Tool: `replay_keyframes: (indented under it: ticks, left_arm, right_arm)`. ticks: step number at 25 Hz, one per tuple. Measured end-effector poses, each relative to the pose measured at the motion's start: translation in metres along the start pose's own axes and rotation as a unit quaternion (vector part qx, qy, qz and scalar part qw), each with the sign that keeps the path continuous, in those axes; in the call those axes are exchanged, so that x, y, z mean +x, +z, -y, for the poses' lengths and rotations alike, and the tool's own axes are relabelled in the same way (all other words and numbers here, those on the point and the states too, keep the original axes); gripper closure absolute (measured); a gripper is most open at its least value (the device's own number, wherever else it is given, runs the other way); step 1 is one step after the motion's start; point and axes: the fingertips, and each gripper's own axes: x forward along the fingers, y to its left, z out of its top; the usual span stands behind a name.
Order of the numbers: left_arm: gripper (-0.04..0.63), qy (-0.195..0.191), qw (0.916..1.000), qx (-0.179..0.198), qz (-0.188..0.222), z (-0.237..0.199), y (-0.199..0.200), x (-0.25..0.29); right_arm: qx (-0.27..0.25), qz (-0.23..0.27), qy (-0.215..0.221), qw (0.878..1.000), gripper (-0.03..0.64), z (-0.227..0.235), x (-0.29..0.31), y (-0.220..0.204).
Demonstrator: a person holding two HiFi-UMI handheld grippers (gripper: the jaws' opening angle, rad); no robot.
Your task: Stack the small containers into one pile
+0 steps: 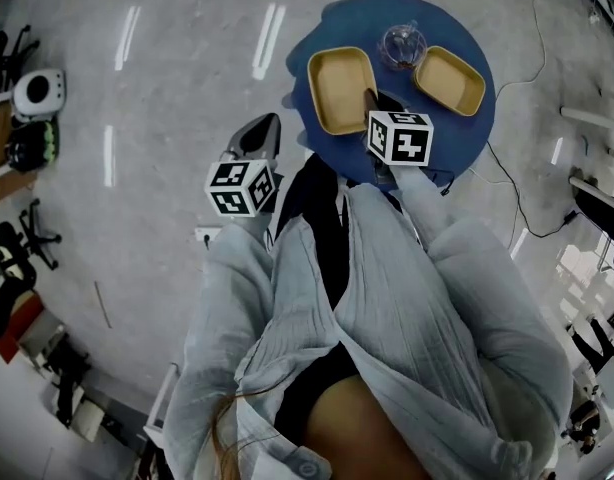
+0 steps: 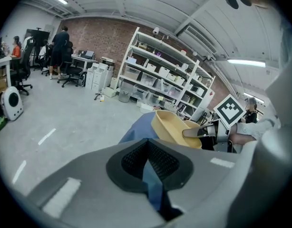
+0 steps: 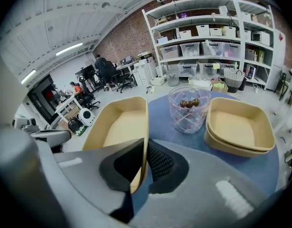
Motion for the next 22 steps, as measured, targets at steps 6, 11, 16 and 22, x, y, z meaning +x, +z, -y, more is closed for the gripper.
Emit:
replay_keyframes:
  ticks: [6, 11, 16, 22]
  left_arm:
    - [0.581, -0.02, 0.9997, 0.012, -0.008, 0.014, -0.001, 0.006]
    - [0.581, -0.044, 0.9985, 0.025, -0.018, 0.031, -0.003, 0.018]
    - [0.581, -0.075, 0.9958, 0.048, -0.023, 0.042, 0.005, 0.031]
    - [0.581, -0.1, 0.992, 0.071, -0.031, 0.054, 0.011, 0.043]
  right_arm:
    - [0.008, 0.006, -0.004, 1.0, 0.604, 0.008, -0.015, -0.003]
    - [0.028, 0.016, -0.021, 0.999, 0.604, 0.025, -0.031, -0.008]
    - [0.049, 0.032, -0.037, 0.998, 0.604, 0.032, -0.047, -0.011]
    - [0.07, 0.045, -0.051, 0.995, 0.604, 0.042, -0.064, -0.015]
